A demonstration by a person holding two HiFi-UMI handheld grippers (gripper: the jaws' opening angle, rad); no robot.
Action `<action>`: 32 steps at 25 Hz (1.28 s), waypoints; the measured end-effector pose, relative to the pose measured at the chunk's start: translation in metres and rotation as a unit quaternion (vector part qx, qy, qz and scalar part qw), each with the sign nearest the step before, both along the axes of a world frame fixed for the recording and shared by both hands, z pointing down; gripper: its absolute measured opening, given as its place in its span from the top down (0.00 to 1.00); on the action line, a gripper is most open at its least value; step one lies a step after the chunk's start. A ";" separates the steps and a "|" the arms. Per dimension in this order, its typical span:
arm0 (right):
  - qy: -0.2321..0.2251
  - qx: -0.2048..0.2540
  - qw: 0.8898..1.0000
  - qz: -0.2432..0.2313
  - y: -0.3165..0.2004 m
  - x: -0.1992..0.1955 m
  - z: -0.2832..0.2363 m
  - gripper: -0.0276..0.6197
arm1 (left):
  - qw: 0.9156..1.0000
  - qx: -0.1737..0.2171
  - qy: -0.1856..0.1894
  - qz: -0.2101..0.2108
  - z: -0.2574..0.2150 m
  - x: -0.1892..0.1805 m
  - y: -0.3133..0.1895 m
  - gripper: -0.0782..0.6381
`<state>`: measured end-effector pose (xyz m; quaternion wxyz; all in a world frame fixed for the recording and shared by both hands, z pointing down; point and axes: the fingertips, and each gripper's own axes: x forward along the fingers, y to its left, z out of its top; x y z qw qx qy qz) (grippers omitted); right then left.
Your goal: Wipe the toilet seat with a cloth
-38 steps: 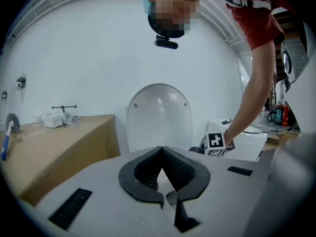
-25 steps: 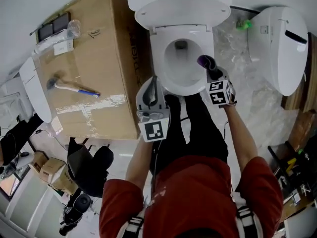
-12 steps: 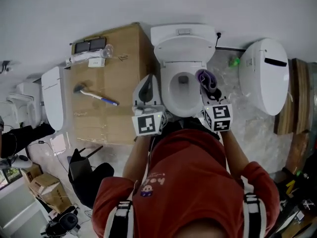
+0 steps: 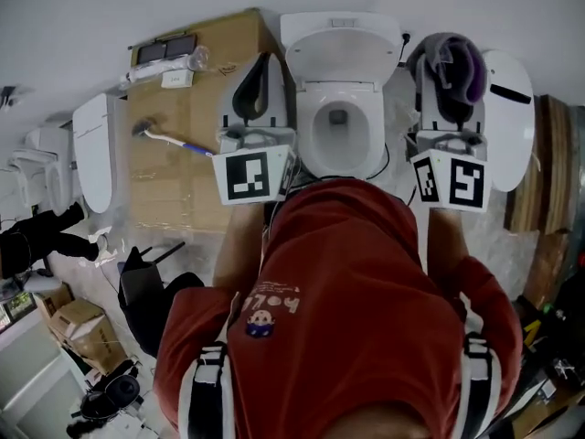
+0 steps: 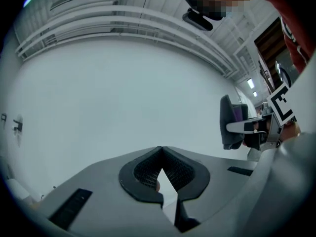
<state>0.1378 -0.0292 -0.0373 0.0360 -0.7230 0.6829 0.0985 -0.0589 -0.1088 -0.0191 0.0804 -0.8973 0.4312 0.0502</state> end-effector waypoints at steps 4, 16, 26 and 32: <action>-0.003 0.011 1.000 0.005 0.001 0.001 -0.001 0.83 | 1.000 0.011 0.008 0.000 -0.006 0.000 0.006 0.87; -0.005 0.000 1.000 0.005 0.000 0.000 0.011 0.83 | 1.000 0.014 0.009 -0.011 -0.005 -0.004 0.014 0.87; -0.002 -0.012 1.000 0.007 0.003 0.004 0.016 0.83 | 1.000 0.027 -0.012 -0.005 -0.003 0.001 0.020 0.87; -0.001 -0.014 1.000 0.005 0.005 0.004 0.018 0.83 | 1.000 0.022 -0.008 -0.002 -0.002 0.003 0.024 0.87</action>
